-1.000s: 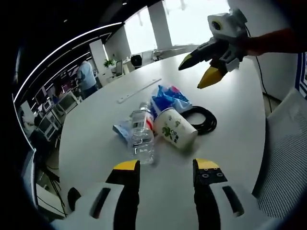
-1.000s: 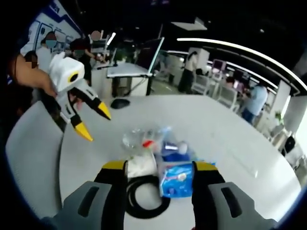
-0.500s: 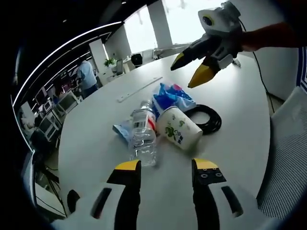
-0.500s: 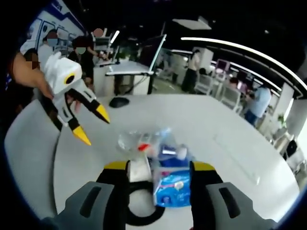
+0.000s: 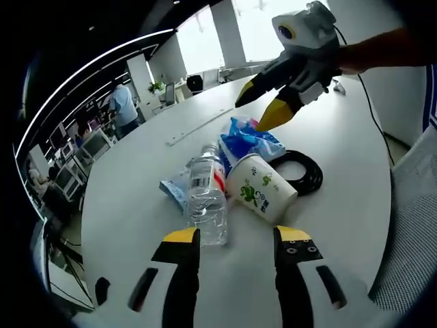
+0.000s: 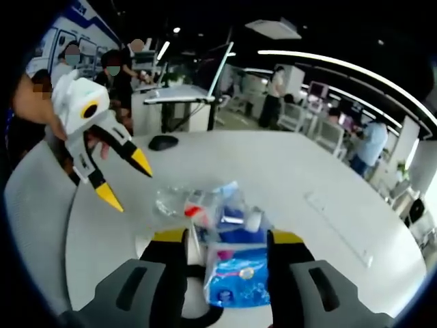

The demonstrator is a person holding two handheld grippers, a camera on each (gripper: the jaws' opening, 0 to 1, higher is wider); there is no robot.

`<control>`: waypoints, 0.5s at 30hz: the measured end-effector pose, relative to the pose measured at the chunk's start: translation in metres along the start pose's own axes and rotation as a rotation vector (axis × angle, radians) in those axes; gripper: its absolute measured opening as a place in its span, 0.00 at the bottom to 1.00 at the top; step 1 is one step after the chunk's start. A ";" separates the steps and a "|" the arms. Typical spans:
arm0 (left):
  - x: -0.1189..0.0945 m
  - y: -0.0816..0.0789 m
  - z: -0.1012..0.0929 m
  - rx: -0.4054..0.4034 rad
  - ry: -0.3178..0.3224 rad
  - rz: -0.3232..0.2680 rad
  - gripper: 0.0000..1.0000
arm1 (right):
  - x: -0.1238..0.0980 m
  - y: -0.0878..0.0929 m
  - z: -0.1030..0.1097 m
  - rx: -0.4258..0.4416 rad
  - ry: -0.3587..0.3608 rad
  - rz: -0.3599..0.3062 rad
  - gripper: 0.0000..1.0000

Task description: Arrange the tabletop items into an orderly group along one side of the table until the central work area is clear of visible clutter.

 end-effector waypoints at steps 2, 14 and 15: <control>0.002 0.001 0.000 0.006 0.005 0.005 0.42 | 0.002 0.001 -0.002 -0.007 -0.002 0.005 0.41; 0.015 0.005 0.010 0.030 -0.001 0.030 0.41 | 0.015 0.009 -0.010 -0.017 -0.015 0.033 0.37; 0.016 0.005 0.011 0.031 -0.005 0.032 0.41 | 0.016 0.010 -0.011 -0.017 -0.015 0.037 0.37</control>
Point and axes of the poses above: the point that each gripper's makers call its tool centre point, and the gripper's own axes: x roughly forward along the fingers, z roughly to its left, y roughly out of its underside, the point moved 4 cm from there along -x, roughly backward along the fingers, and after that the axes turned 11 degrees about -z, right-handed, at the moved point
